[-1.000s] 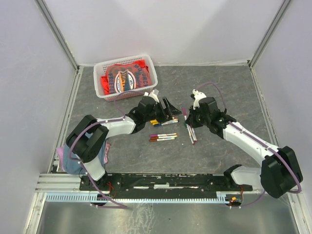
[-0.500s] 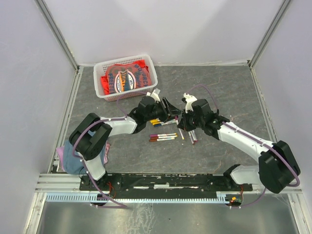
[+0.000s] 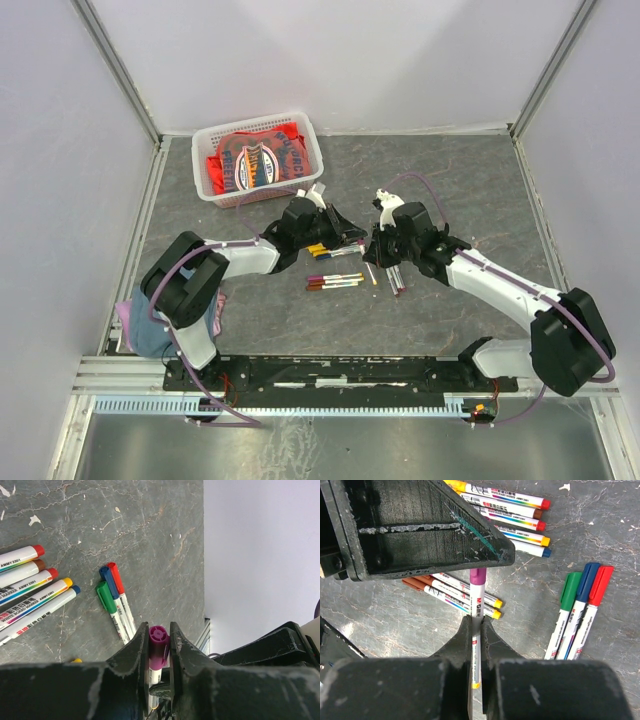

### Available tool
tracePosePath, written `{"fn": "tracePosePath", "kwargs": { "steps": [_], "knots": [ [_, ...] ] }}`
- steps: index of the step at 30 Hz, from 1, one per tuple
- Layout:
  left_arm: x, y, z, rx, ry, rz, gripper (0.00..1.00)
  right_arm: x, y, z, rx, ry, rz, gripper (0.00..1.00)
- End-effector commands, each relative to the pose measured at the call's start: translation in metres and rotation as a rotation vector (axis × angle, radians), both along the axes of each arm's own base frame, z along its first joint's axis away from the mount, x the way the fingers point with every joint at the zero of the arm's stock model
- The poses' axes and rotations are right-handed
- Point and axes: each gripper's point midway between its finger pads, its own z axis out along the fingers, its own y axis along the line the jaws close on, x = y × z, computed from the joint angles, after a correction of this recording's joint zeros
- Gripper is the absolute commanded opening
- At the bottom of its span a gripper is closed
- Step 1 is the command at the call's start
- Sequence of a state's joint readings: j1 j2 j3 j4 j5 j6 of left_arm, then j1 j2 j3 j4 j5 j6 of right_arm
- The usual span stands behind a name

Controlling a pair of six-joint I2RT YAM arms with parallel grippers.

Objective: Open the pen caps

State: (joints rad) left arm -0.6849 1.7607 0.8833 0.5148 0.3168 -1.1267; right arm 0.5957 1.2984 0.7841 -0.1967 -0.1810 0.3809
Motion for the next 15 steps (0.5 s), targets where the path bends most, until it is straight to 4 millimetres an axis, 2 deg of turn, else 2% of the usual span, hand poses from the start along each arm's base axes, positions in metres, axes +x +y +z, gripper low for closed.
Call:
{"fn": "tracePosePath", "kwargs": {
  "steps": [1,3,8,10,13,15],
  "knots": [
    [-0.006,-0.004,0.025,-0.025,-0.086,-0.036,0.03,0.012,0.014,0.033,0.070,-0.082,0.013,0.19],
    [-0.005,-0.003,0.028,-0.029,-0.096,-0.033,0.03,0.012,0.015,0.033,0.077,-0.082,0.018,0.31],
    [-0.005,-0.005,0.038,-0.057,-0.112,-0.036,0.03,0.014,0.020,0.030,0.091,-0.072,0.021,0.36],
    [-0.005,-0.005,0.040,-0.062,-0.115,-0.041,0.03,0.015,0.020,0.028,0.090,-0.070,0.016,0.30],
    [-0.005,-0.004,0.042,-0.063,-0.120,-0.033,0.03,0.016,0.017,0.023,0.066,-0.060,0.003,0.05],
    [0.000,-0.002,0.044,-0.060,-0.129,-0.004,0.03,0.016,0.013,0.016,0.040,-0.044,-0.005,0.01]
  ]
}}
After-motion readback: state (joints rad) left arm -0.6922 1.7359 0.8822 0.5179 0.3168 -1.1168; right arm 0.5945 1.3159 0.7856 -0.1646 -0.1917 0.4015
